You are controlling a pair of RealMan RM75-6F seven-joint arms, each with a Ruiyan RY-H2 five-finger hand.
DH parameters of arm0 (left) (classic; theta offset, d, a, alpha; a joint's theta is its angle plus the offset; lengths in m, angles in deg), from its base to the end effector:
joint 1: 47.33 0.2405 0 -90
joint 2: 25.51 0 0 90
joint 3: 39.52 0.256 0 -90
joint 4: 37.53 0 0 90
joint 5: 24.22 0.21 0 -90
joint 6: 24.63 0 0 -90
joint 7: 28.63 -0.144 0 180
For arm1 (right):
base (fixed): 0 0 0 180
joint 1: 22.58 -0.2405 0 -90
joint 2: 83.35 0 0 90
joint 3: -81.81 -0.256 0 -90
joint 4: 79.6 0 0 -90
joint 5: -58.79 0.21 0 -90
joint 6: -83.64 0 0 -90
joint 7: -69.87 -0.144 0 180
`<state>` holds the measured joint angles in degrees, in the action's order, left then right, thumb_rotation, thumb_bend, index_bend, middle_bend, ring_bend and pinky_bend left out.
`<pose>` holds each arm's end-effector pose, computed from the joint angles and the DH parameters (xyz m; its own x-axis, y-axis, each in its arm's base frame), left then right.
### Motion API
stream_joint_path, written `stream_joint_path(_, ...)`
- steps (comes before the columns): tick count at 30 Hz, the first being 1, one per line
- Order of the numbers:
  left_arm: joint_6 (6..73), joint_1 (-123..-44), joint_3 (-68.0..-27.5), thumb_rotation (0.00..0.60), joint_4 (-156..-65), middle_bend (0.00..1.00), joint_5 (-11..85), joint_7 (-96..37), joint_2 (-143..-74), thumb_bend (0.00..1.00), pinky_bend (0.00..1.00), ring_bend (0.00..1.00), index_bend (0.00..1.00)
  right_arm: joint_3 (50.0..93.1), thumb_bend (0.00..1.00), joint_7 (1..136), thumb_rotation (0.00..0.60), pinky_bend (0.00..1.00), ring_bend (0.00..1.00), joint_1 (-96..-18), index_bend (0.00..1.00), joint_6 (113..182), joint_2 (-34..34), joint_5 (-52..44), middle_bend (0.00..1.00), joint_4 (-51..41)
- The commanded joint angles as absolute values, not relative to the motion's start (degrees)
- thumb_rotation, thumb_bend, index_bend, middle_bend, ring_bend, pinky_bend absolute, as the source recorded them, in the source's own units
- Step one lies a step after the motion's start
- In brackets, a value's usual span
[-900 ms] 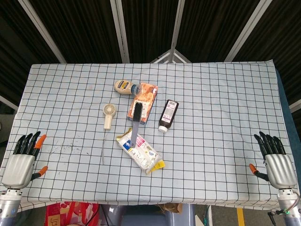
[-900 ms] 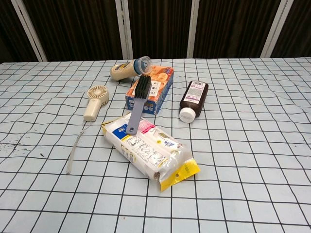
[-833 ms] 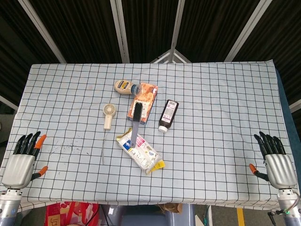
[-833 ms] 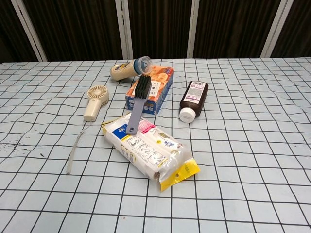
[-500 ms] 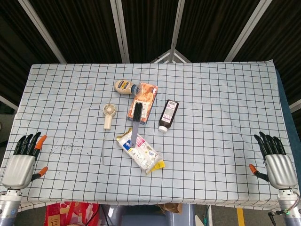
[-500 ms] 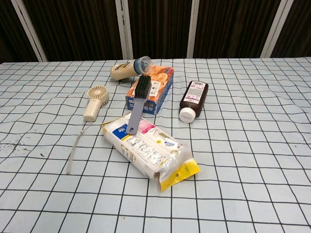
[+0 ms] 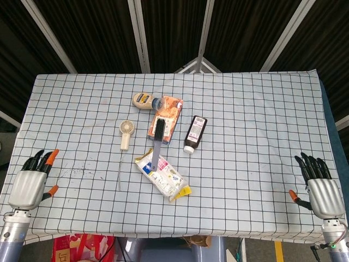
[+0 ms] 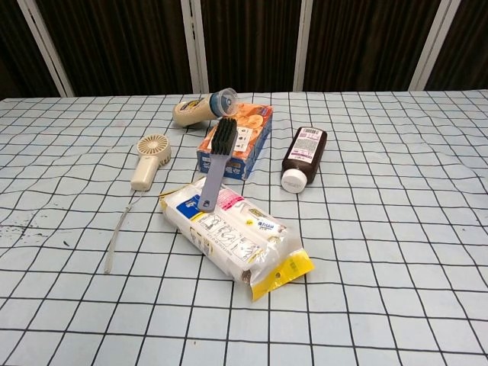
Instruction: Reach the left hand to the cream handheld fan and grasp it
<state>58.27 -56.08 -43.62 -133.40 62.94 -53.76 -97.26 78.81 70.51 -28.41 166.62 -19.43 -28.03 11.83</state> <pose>-0.2679 0.2017 0.1099 0.6066 -0.0271 0.7945 0.7886 -0.1054 -0.6058 -0.3113 -0.1870 0.1565 0.4251 -0.0275 0.9047 -0.9048 -0.0388 0.4240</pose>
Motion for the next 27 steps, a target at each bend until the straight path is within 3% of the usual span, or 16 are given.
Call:
stream_joint_path(1,52.5,-60.8,-47.7,0.6,-134.6,0.64,57.5,-58.7,-99.9,0.44,0.56,0.5,0.0,78.8,0.28,70.4,0.6,0.0,0.0,-28.5,0.01,166.4,-19.5,-28.1,0.0,11.8)
stream_joint_path(5,45.3,-65.8,-51.1,0.6,-135.6,0.78,48.8,-64.4,-103.3,0.55,0.64,0.62,0.0,78.8,0.28,70.2,0.6,0.0,0.0,-28.7,0.01,166.2,-19.6,-28.0,0.0,11.8)
stream_joint_path(11,39.2,-73.0,-55.1,0.6,-133.7,0.86,36.5,-74.3,-108.5,0.68,0.69,0.69,0.0,78.8,0.28,69.7,0.6,0.0,0.0,-28.8,0.01,165.9,-19.8,-27.9,0.0,11.9)
stream_joint_path(20,37.0,-82.2,-58.5,0.6,-128.5,0.88,19.5,-83.9,-115.8,0.71,0.7,0.7,0.0,78.8,0.28,68.9,0.6,0.0,0.0,-28.9,0.01,165.6,-20.0,-27.9,0.0,11.7)
stream_joint_path(27,37.3,-86.1,-57.7,0.6,-124.3,0.88,15.1,-86.3,-119.8,0.71,0.7,0.7,0.03,78.9,0.28,68.8,0.6,0.0,0.0,-28.9,0.01,165.6,-20.0,-27.9,0.0,11.7)
